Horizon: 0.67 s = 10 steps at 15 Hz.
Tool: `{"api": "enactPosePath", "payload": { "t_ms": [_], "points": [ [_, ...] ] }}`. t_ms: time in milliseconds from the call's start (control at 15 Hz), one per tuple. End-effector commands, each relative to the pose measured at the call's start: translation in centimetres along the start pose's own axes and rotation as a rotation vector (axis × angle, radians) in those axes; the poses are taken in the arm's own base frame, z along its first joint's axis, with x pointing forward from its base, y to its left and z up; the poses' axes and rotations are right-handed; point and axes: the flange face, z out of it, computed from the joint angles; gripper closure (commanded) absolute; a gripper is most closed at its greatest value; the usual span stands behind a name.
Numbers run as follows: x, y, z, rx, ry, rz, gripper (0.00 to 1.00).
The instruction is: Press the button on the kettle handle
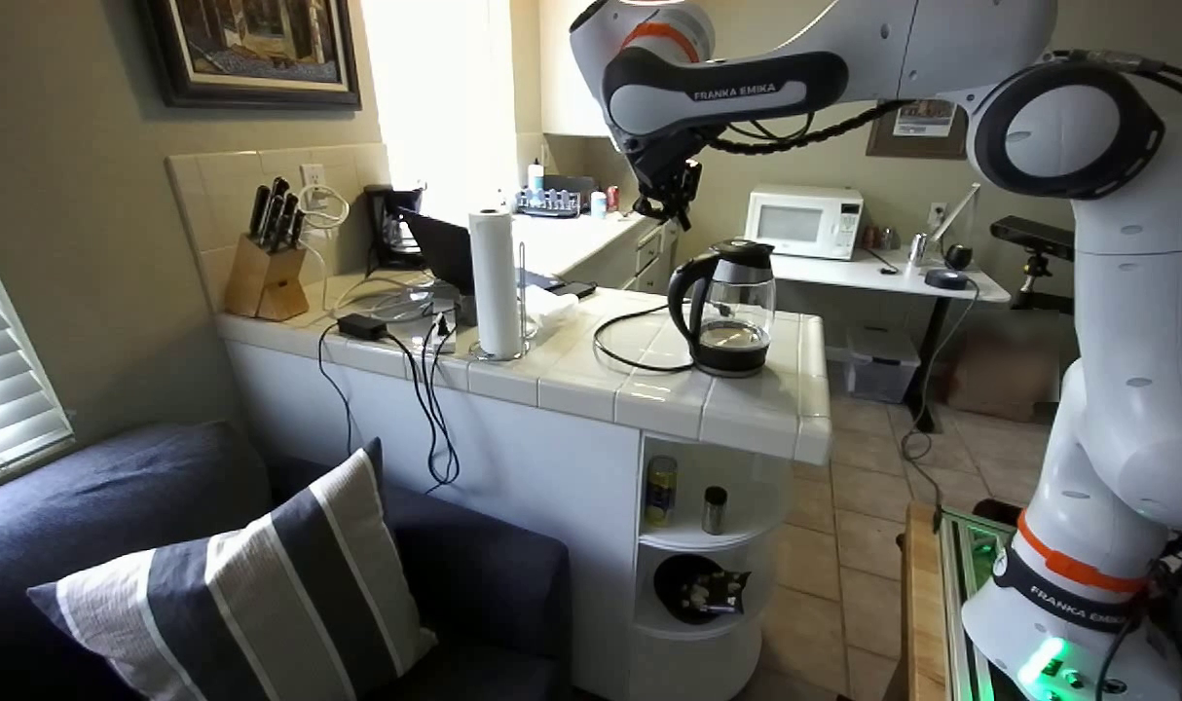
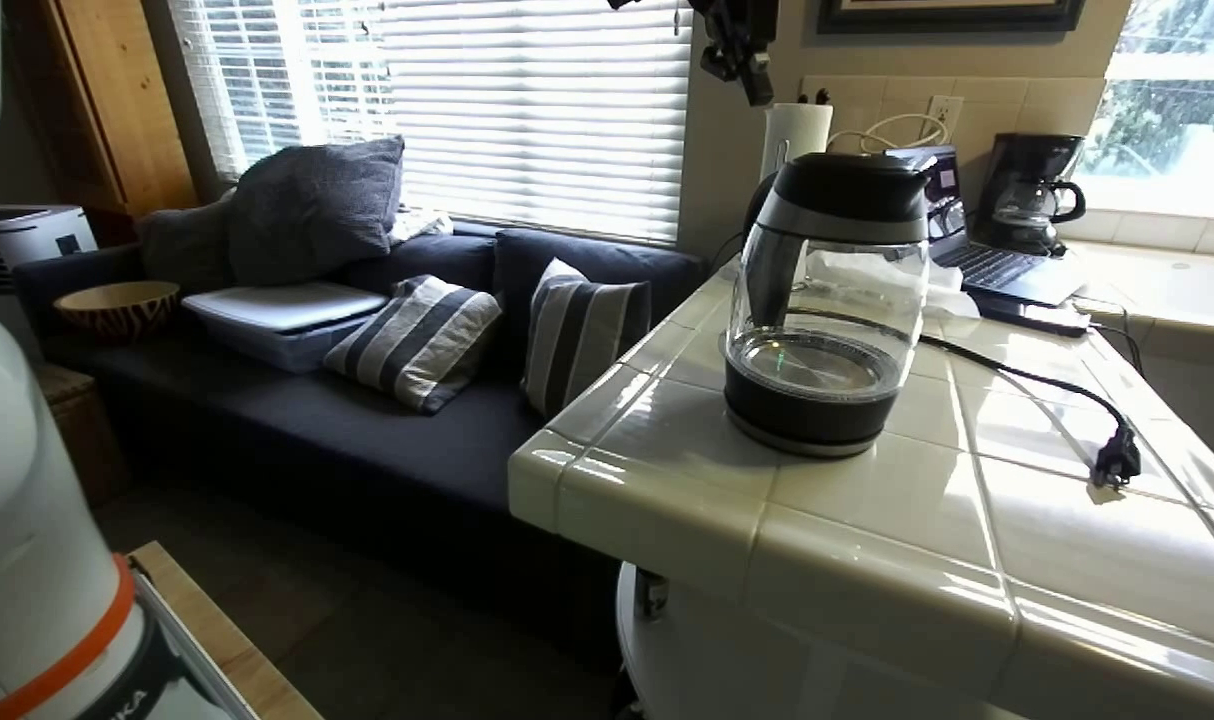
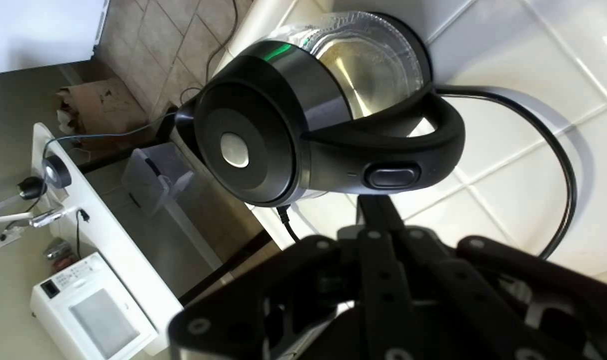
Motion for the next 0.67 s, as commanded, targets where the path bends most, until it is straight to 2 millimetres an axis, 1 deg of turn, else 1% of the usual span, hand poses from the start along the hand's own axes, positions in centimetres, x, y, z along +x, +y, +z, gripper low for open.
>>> {"api": "enactPosePath", "payload": {
  "t_ms": [0, 67, 600],
  "points": [
    [0.0, 0.0, -0.1, 0.001, -0.002, -0.002, 0.99],
    [0.0, -0.2, -0.1, 0.001, -0.002, -0.004, 1.0],
    [1.4, -1.2, 3.6, -0.041, -0.074, 0.003, 1.0]
  ]
}}
